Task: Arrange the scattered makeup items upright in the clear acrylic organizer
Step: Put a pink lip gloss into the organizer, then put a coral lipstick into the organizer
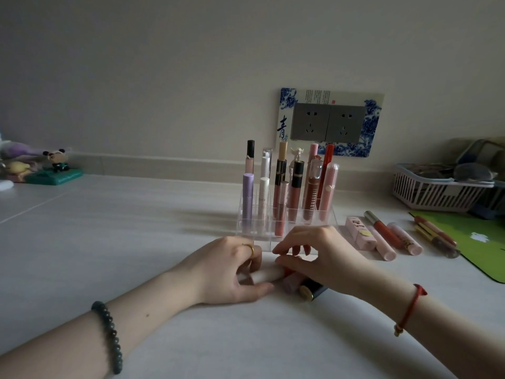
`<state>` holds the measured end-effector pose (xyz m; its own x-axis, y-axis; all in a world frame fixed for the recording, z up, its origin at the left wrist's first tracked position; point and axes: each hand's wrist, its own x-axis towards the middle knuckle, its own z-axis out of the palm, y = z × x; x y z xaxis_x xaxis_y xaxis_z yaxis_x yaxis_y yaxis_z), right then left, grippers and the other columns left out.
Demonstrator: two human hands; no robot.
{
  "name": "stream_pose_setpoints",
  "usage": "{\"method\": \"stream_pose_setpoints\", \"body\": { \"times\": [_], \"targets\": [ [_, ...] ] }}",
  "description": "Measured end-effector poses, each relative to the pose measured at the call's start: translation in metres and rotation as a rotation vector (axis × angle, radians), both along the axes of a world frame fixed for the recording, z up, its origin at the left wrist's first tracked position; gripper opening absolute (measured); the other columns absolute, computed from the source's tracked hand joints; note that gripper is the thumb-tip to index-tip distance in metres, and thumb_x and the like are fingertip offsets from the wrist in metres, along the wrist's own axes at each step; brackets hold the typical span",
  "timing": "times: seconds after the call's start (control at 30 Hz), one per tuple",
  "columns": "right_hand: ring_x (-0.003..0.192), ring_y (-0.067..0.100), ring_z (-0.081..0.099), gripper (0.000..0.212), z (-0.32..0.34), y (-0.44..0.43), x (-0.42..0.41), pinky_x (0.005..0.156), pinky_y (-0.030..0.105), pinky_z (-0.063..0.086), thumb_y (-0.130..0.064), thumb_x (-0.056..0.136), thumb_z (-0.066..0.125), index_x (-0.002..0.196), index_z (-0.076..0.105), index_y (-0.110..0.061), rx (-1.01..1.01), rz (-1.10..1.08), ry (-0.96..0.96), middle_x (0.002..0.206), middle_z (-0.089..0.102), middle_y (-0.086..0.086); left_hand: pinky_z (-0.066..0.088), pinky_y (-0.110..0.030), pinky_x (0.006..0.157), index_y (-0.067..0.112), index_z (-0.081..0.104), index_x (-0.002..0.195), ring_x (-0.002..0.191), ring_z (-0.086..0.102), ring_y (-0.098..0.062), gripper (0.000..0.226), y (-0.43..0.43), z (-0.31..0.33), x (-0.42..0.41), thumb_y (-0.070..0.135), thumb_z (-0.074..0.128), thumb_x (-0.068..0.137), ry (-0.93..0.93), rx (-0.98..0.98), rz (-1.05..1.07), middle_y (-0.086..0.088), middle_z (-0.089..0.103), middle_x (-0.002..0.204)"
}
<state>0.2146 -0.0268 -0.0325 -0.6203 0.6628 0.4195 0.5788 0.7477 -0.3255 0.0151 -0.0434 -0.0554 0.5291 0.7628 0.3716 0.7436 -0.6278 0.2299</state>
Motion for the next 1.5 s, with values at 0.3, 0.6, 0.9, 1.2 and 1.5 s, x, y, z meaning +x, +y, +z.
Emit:
{"method": "stream_pose_setpoints", "body": {
  "times": [0.3, 0.6, 0.9, 1.2, 1.5],
  "targets": [
    [0.073, -0.004, 0.053, 0.02, -0.001, -0.002, 0.001, 0.07, 0.006, 0.04, -0.027, 0.082, 0.06, 0.098, 0.068, -0.019, -0.037, 0.013, -0.019, 0.092, 0.067, -0.005, 0.033, -0.006, 0.057, 0.028, 0.048, 0.069, 0.062, 0.048, 0.002, 0.023, 0.002, -0.003, 0.0, 0.049, 0.056, 0.073, -0.21, 0.056, -0.023, 0.021, 0.045, 0.061],
    [0.075, -0.01, 0.054, 0.021, 0.001, -0.002, 0.002, 0.068, 0.007, 0.041, -0.019, 0.077, 0.066, 0.098, 0.066, -0.024, -0.058, 0.017, 0.086, 0.083, 0.062, -0.02, 0.038, -0.006, 0.062, 0.019, 0.064, 0.08, 0.063, 0.053, -0.002, 0.029, 0.003, 0.001, 0.009, 0.045, 0.061, 0.069, -0.547, 0.099, -0.019, 0.009, 0.061, 0.08],
    [0.079, 0.002, 0.065, 0.029, 0.006, -0.003, -0.002, 0.07, 0.013, 0.052, -0.013, 0.074, 0.069, 0.102, 0.064, -0.015, -0.169, 0.038, 0.327, 0.091, 0.068, -0.006, 0.051, -0.015, 0.069, 0.031, 0.067, 0.078, 0.074, 0.067, -0.007, 0.024, 0.008, -0.001, 0.019, 0.044, 0.069, 0.058, -1.035, -0.084, 0.015, 0.012, 0.072, 0.075],
    [0.08, 0.013, 0.067, 0.035, 0.013, 0.001, 0.005, 0.073, 0.021, 0.054, -0.007, 0.061, 0.071, 0.095, 0.062, -0.011, -0.495, 0.048, 0.774, 0.088, 0.069, 0.004, 0.049, -0.011, 0.067, 0.02, 0.063, 0.084, 0.07, 0.064, -0.001, 0.016, 0.008, -0.001, 0.022, 0.008, 0.066, 0.073, -1.119, -0.211, -0.021, 0.015, 0.071, 0.07],
    [0.083, 0.018, 0.067, 0.05, 0.033, 0.008, 0.01, 0.076, 0.034, 0.055, -0.013, 0.054, 0.07, 0.103, 0.057, -0.014, -0.493, 0.027, 0.991, 0.09, 0.069, 0.003, 0.049, -0.01, 0.068, 0.027, 0.065, 0.086, 0.069, 0.064, 0.002, 0.022, 0.009, 0.014, 0.038, 0.008, 0.067, 0.076, -0.909, -0.103, -0.032, 0.015, 0.071, 0.069]
  ]
}}
